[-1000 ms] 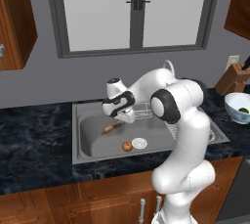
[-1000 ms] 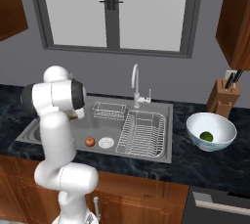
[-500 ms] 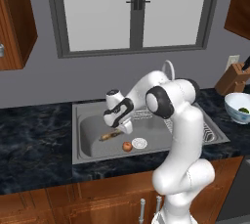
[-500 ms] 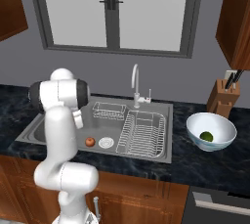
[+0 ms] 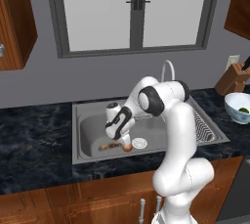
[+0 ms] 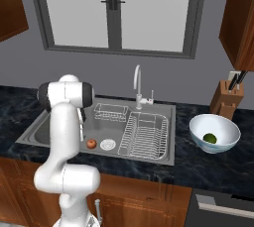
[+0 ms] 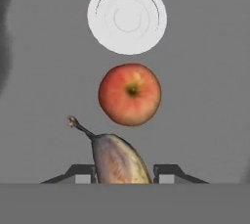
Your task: There is a mixed pile of frozen fruits and vegetables on the counter. Locate all the frozen vegetables and place the items in a bowl on the counter. Take all the frozen fruits and defrost them in a running sink.
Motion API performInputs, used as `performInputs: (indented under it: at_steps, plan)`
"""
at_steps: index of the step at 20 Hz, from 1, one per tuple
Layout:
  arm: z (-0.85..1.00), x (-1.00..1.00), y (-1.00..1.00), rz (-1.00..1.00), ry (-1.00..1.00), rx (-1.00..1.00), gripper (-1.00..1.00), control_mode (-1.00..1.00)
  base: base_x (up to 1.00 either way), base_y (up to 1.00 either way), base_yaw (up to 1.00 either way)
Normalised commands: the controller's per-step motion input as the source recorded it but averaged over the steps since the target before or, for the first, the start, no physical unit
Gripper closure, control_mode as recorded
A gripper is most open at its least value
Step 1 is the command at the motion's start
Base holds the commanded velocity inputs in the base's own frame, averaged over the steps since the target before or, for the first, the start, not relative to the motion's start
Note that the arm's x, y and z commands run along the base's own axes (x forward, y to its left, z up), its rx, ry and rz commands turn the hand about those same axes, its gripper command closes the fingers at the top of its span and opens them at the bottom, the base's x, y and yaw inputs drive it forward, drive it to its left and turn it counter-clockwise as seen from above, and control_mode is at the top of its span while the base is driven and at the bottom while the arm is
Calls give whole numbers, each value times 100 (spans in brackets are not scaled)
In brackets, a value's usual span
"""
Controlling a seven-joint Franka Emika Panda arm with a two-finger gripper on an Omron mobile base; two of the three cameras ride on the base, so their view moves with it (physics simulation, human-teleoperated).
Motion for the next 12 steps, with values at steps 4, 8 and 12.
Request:
performInputs:
  at_steps: [4,8,12]
  plan:
    - [-80,0,0,-5,2,0,100,-100,0,0,0]
    - [-65,0,2,-4,0,0,100,-100,0,0,0]
    - [-25,4,2,-1,0,0,-100,-100,0,0,0]
